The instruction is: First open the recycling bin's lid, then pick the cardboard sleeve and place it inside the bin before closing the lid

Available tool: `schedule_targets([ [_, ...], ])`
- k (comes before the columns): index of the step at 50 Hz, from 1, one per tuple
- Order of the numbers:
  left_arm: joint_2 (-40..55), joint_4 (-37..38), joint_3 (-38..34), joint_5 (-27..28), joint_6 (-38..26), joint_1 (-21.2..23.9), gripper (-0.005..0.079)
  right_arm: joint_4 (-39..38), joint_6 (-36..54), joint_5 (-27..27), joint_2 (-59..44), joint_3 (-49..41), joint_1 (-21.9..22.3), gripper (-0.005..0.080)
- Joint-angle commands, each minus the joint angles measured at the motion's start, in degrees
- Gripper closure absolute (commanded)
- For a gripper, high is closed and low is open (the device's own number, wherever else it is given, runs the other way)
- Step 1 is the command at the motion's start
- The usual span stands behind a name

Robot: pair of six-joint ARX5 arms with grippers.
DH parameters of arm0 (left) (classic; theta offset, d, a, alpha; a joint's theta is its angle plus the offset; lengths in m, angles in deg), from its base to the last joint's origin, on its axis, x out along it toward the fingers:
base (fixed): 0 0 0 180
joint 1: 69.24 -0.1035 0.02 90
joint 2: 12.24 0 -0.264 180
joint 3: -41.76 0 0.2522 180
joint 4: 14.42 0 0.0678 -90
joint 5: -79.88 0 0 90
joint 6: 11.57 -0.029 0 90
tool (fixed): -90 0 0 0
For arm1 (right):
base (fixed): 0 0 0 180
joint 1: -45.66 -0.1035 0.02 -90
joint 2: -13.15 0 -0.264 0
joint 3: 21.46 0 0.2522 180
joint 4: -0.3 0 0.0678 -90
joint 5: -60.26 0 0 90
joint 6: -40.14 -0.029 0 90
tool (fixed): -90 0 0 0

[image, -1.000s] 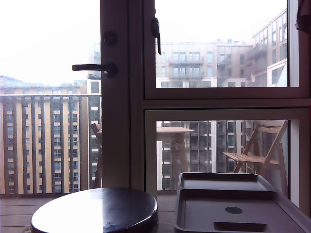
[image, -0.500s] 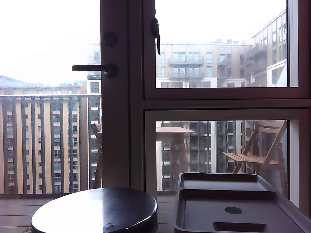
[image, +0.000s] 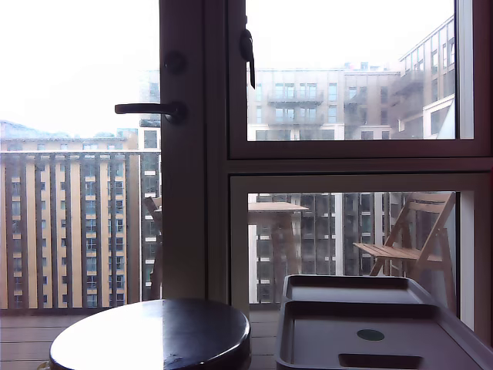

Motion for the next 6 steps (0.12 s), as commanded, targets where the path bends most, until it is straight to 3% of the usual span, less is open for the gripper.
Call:
schedule_targets([
  [1, 0.2, 1.0, -0.5, 0.1, 0.3, 0.2, 0.0761, 1.5, -0.2, -0.1, -0.2, -0.7, -0.2, 0.0765],
  [6, 0.2, 3.4, -0.5, 0.1, 0.2, 0.2, 0.0761, 4.5, -0.2, -0.1, -0.2, -0.7, -0.2, 0.0765],
])
